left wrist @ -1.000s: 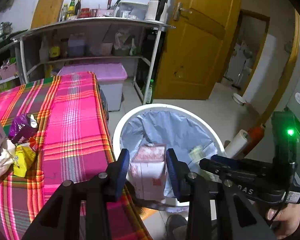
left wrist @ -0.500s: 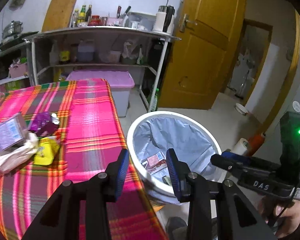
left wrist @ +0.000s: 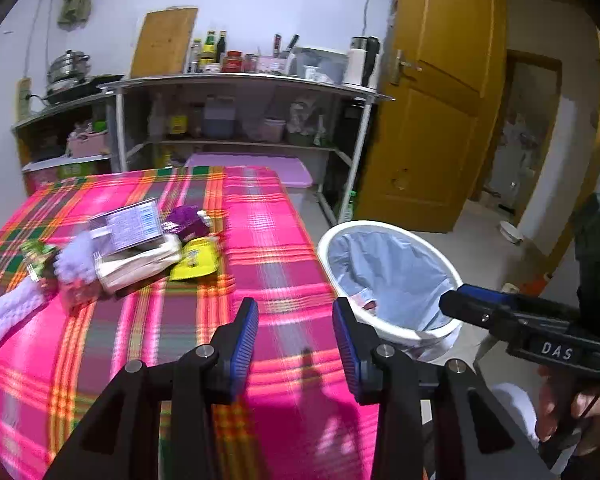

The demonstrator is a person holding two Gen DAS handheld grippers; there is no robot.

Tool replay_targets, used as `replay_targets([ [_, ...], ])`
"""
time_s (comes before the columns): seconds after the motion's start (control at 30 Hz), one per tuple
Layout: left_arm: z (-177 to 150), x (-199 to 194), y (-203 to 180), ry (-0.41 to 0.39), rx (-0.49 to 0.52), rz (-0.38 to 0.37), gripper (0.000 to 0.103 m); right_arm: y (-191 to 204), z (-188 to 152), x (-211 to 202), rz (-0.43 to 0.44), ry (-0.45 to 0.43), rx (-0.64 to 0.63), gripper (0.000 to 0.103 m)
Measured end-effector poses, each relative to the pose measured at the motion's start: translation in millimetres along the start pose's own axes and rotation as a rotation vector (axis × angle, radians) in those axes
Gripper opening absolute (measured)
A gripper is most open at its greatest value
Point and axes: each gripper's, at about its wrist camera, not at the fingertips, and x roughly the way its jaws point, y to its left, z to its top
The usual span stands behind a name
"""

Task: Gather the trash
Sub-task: 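Move both open tools back over the table items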

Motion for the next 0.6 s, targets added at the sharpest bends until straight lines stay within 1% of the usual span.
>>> replay_targets([
  [0.03, -2, -4, 4, -0.004, -0.005, 0.008, 0.038, 4, 0, 1, 0.007, 0.000, -0.008, 0.048],
  [0.1, -5, -11, 11, -0.013, -0.017, 0.024, 0.038, 12, 0, 4, 0.028, 0.005, -0.022, 0.056],
  [0.43, -7, -39, 57, -0.052, -0.077, 0.122, 0.039, 44, 9, 25, 0.058, 0.052, -0.088, 0.056],
  [0.5, -5, -41, 70, -0.057, -0.097, 0.140, 0.043, 52, 13, 32, 0.059, 0.062, -0.101, 0.056],
  [0.6, -2, -43, 89, -0.066, -0.124, 0.162, 0.046, 64, 20, 44, 0.070, 0.070, -0.123, 0.056],
])
